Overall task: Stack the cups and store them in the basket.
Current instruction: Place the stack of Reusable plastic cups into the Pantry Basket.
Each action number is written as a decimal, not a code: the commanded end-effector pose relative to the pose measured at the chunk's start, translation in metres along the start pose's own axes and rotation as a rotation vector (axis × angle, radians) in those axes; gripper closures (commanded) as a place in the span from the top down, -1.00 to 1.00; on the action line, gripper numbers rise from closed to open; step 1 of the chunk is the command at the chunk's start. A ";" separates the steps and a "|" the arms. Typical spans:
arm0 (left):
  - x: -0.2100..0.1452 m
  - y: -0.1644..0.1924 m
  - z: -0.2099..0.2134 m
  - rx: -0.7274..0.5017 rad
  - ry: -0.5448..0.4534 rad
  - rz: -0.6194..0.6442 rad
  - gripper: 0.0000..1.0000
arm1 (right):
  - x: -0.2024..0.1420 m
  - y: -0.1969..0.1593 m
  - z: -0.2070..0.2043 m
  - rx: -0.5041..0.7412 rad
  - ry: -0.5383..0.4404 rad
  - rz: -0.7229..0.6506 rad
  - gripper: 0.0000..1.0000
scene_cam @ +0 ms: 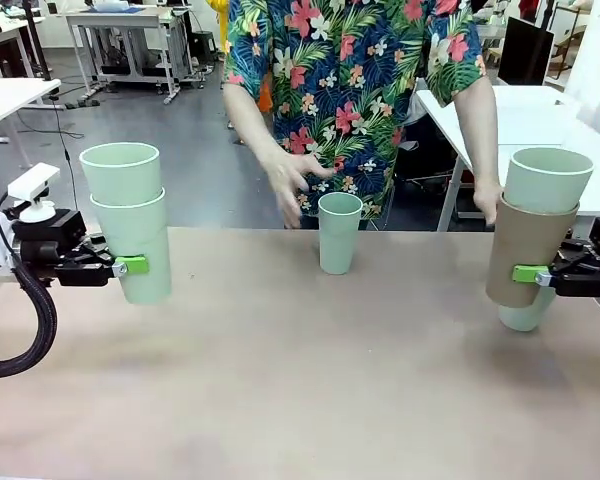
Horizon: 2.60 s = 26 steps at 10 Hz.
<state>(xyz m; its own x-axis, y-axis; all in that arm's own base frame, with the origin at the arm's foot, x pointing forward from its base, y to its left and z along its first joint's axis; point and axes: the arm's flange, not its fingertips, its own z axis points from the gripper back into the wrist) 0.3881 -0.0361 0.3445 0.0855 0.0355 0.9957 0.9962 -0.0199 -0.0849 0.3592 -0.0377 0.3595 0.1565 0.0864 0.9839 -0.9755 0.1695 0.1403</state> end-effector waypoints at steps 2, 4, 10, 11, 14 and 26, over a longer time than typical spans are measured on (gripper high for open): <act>0.003 -0.002 -0.001 -0.003 -0.003 -0.007 0.69 | 0.003 -0.001 0.000 -0.015 -0.009 0.003 0.67; 0.003 -0.002 -0.001 -0.003 -0.003 -0.007 0.69 | 0.003 -0.001 0.000 -0.015 -0.009 0.003 0.67; 0.003 -0.002 -0.001 -0.003 -0.003 -0.007 0.69 | 0.003 -0.001 0.000 -0.015 -0.009 0.003 0.67; 0.003 -0.002 -0.001 -0.003 -0.003 -0.007 0.69 | 0.003 -0.001 0.000 -0.015 -0.009 0.003 0.67; 0.003 -0.002 -0.001 -0.003 -0.003 -0.007 0.69 | 0.003 -0.001 0.000 -0.015 -0.009 0.003 0.67; 0.003 -0.002 -0.001 -0.003 -0.003 -0.007 0.69 | 0.003 -0.001 0.000 -0.015 -0.009 0.003 0.67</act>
<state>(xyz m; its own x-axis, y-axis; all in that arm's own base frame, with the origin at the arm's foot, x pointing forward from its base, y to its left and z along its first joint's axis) 0.3881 -0.0360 0.3440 0.0862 0.0336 0.9957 0.9961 -0.0196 -0.0856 0.3593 -0.0379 0.3592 0.1573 0.0875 0.9837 -0.9752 0.1710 0.1407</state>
